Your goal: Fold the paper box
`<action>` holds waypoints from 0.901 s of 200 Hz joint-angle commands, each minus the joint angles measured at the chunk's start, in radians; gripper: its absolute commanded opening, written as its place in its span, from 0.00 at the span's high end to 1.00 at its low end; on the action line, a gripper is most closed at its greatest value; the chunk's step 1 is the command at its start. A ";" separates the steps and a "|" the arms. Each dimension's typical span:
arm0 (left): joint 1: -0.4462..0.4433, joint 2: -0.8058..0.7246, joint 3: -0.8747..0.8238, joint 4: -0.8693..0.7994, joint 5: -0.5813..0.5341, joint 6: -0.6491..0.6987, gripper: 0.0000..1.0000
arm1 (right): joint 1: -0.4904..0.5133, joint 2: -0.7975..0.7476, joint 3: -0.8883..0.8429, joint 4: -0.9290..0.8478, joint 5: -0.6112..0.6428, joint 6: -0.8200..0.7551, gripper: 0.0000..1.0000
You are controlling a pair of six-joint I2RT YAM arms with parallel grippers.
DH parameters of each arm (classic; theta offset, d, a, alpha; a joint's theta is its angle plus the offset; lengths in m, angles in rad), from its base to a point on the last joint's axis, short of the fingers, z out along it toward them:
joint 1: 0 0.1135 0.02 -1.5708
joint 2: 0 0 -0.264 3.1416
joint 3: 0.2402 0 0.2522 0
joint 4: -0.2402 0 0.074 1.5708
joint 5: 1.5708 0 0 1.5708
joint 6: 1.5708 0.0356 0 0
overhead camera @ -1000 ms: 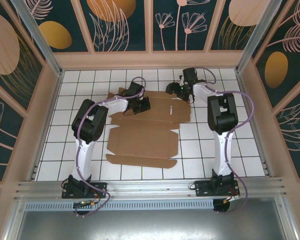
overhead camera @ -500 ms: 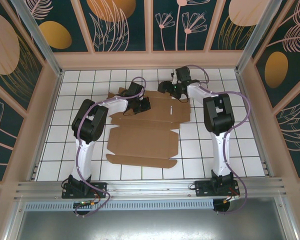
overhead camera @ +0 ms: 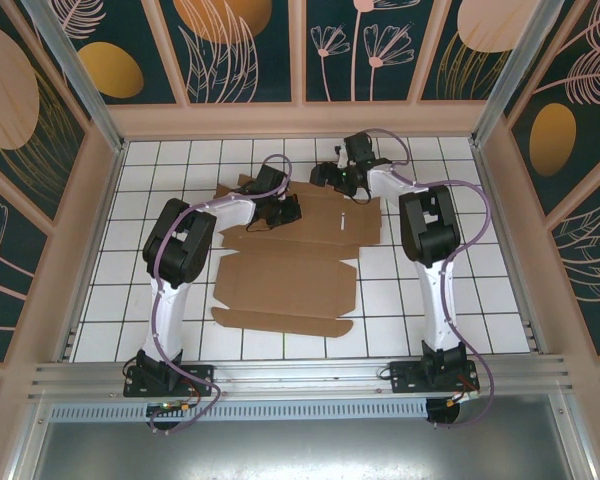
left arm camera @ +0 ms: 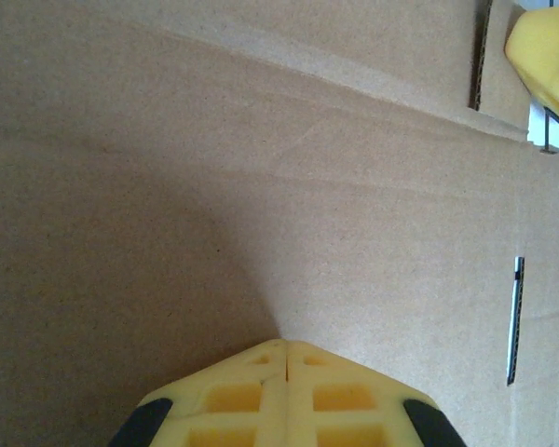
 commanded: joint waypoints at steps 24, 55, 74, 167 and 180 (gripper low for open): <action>0.014 -0.038 -0.098 0.038 0.011 -0.135 1.00 | -0.001 -0.286 -0.149 0.005 0.062 0.021 0.22; 0.013 -0.074 -0.209 0.235 0.042 -0.328 1.00 | 0.039 -0.408 -0.304 0.009 0.106 0.057 0.32; 0.008 -0.077 -0.242 0.320 0.068 -0.418 1.00 | 0.086 -0.440 -0.392 -0.011 0.171 0.078 0.42; -0.020 -0.165 -0.363 0.489 -0.002 -0.575 1.00 | 0.172 -0.266 -0.450 -0.061 0.320 0.140 0.75; -0.021 -0.166 -0.379 0.504 0.008 -0.577 1.00 | 0.164 -0.225 -0.416 -0.090 0.336 0.114 0.76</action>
